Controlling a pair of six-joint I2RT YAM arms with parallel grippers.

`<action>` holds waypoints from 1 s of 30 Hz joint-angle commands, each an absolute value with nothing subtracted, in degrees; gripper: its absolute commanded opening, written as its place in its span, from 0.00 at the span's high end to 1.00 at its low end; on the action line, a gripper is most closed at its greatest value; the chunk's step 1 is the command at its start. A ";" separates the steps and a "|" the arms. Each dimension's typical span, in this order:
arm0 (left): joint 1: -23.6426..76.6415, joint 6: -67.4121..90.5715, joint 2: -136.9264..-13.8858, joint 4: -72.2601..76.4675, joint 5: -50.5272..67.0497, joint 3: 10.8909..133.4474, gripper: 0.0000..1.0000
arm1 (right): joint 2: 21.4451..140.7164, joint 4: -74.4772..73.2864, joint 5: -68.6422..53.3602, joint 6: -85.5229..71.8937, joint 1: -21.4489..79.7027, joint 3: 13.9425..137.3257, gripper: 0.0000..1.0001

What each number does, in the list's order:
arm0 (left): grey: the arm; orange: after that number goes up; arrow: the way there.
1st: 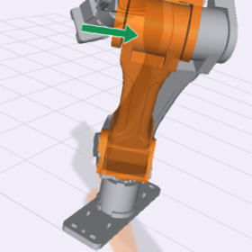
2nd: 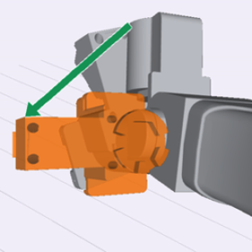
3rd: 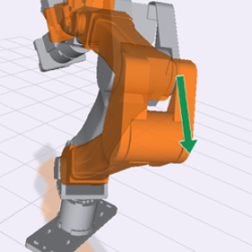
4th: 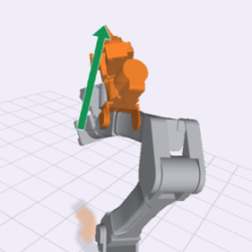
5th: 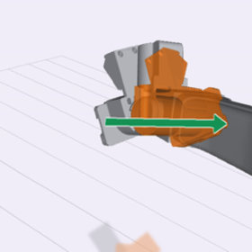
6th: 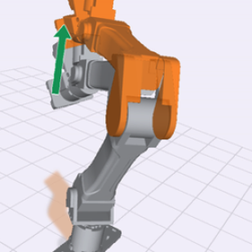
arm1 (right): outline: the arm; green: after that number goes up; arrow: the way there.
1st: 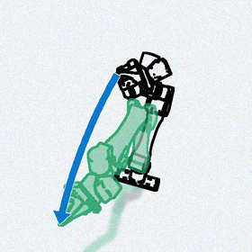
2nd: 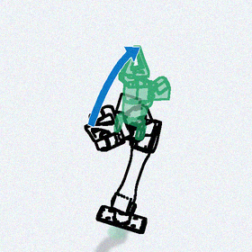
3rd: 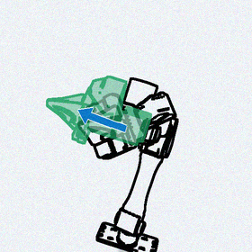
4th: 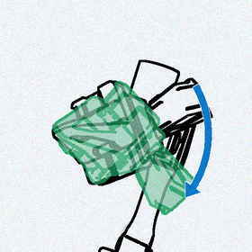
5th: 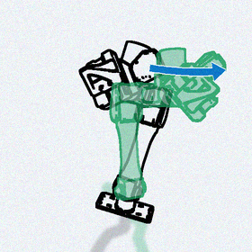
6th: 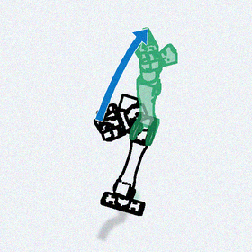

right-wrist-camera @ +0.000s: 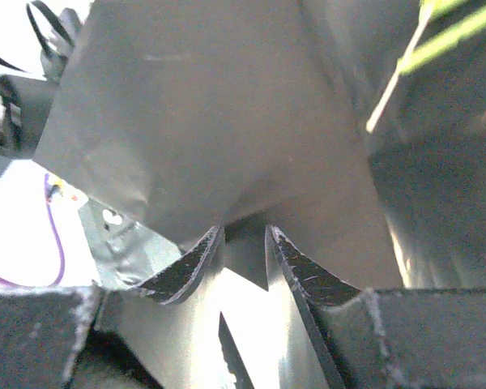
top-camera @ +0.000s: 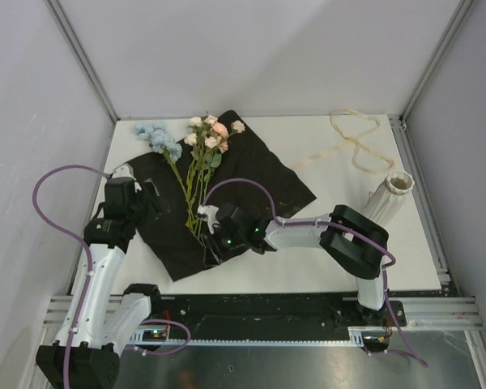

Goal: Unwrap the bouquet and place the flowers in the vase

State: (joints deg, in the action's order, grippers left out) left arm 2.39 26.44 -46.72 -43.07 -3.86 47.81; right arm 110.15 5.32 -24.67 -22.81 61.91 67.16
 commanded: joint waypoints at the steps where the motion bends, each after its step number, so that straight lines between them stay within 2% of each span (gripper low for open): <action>1: 0.95 25.99 -47.05 -43.23 -4.49 49.22 0.20 | 109.38 2.30 -15.95 -22.41 63.97 64.70 0.68; 8: 0.31 27.08 -48.47 -43.25 -1.08 49.58 0.19 | 109.63 0.42 -5.76 -23.07 66.42 63.29 0.69; 20: -1.73 30.07 -52.05 -43.10 2.20 51.17 0.16 | 106.89 0.26 4.13 -24.78 68.71 60.49 0.70; 25: -2.42 31.37 -54.78 -42.71 -0.36 54.08 0.16 | 99.44 0.26 5.12 -24.43 68.88 59.08 0.62; 30: -2.42 32.71 -59.82 -40.40 -2.98 58.66 0.22 | 91.70 1.63 7.00 -22.90 68.91 56.50 0.42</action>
